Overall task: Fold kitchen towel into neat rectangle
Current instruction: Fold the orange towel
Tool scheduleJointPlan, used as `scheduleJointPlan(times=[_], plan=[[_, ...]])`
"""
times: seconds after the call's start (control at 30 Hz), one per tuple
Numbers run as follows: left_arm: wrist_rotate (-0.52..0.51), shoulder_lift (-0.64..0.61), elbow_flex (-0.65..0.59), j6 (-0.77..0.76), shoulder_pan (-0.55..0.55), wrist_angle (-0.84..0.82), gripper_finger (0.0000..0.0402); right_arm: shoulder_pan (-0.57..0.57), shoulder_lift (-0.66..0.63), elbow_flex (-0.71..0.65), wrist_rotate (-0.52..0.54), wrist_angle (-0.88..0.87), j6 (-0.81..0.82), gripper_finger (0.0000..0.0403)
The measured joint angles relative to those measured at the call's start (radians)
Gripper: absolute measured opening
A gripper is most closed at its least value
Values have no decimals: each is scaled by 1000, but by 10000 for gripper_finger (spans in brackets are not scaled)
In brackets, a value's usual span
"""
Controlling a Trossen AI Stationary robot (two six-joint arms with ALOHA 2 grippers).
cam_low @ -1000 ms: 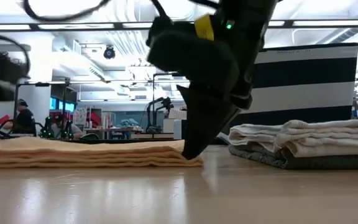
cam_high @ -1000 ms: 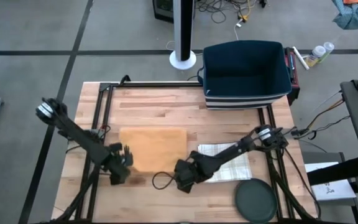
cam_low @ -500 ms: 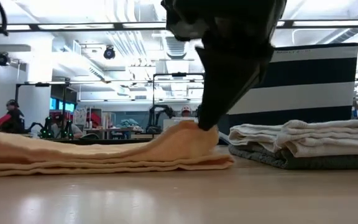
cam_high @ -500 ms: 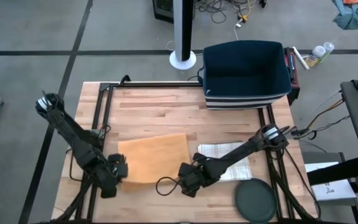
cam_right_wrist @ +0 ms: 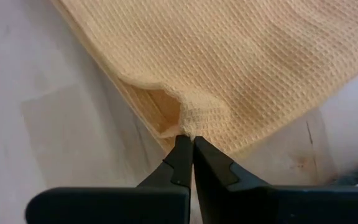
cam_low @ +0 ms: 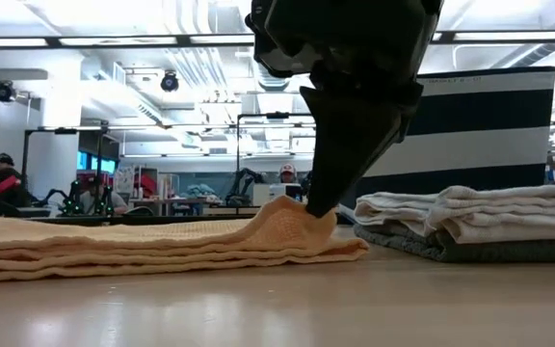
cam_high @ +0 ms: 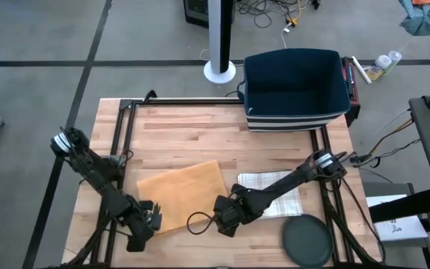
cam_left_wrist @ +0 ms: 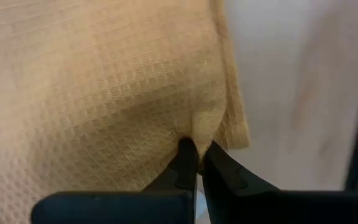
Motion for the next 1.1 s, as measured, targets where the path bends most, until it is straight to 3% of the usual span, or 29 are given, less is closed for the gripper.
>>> scheduleJointPlan(times=[0.23, 0.37, 0.5, 0.83, 1.1], plan=[[-210, -190, 24, 23, 155, -569, 2, -17, 0, 1, 9, 10, 19, 2], [-220, -333, 18, 0, 161, -471, 2, -16, 0, 2, 9, 7, 28, 2], [-211, -366, -16, -33, 117, -344, 2, -14, 0, 2, 8, 10, 31, 2], [-58, -173, -30, -18, 18, -121, 2, -16, 0, 0, 8, 8, 22, 2], [-52, -36, -28, -2, 14, 7, 2, -25, 2, -1, 8, 15, 22, 2]])
